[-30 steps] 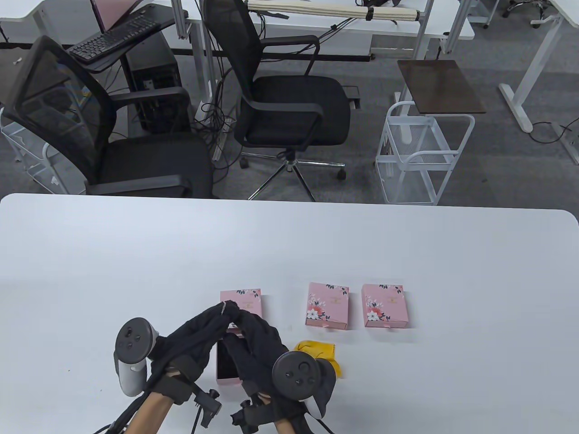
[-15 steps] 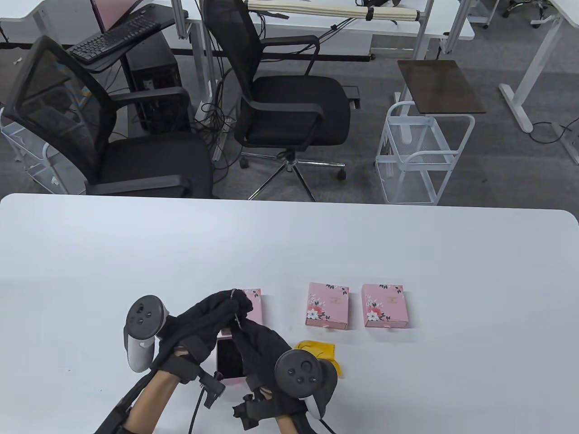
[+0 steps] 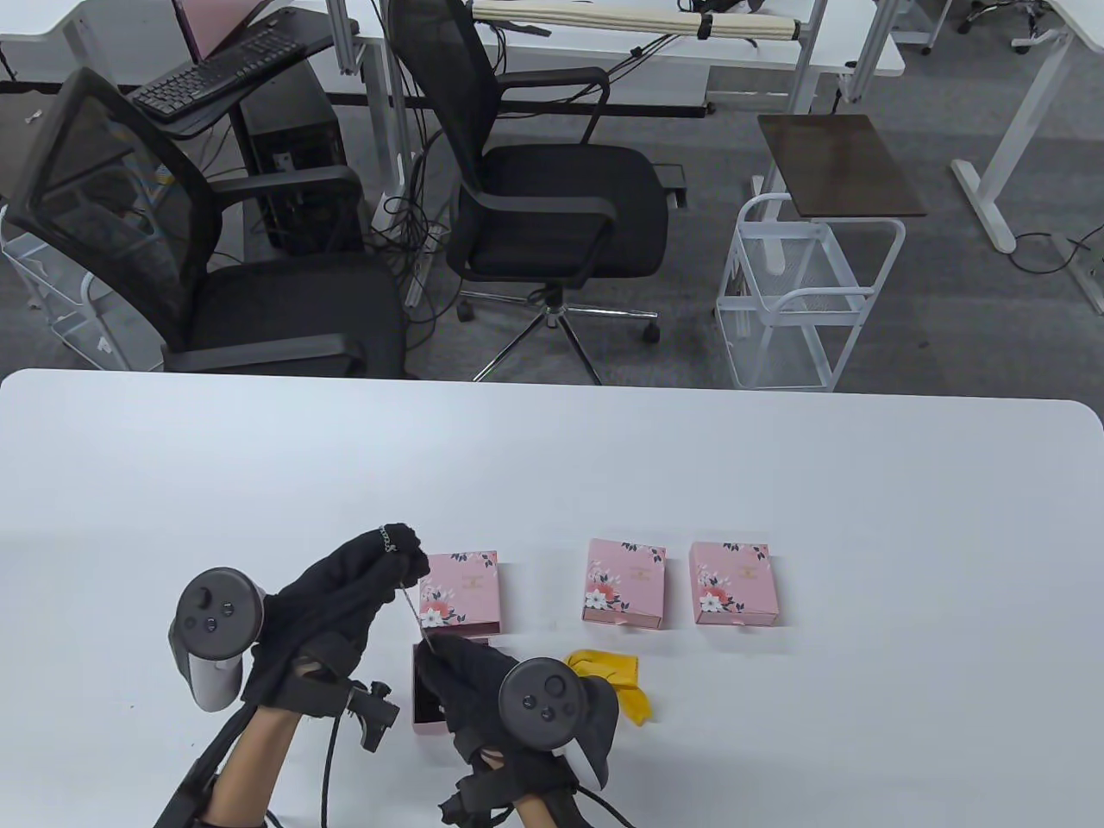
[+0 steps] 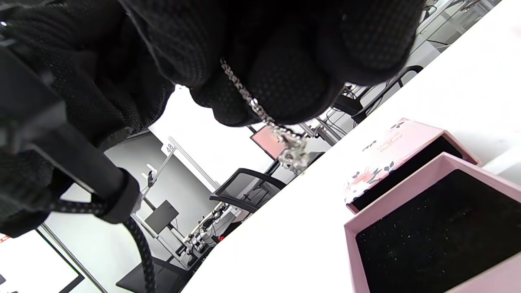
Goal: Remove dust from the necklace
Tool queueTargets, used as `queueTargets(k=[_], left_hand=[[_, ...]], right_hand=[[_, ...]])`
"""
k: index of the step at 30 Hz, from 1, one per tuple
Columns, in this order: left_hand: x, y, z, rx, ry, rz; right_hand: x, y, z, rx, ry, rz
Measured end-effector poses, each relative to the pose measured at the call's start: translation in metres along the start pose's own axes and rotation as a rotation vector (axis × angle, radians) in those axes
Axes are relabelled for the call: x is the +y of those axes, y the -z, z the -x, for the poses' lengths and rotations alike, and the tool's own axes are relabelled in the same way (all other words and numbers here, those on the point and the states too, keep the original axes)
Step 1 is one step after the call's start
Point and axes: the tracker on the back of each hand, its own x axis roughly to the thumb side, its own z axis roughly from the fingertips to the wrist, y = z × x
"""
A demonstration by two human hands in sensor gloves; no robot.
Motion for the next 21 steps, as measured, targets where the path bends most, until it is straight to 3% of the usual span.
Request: queueTargets(k=[21], left_hand=[[0.032, -0.006, -0.013, 0.017, 0.146, -0.169]], right_hand=[[0.002, 0.002, 0.003, 0.039, 0.038, -0.080]])
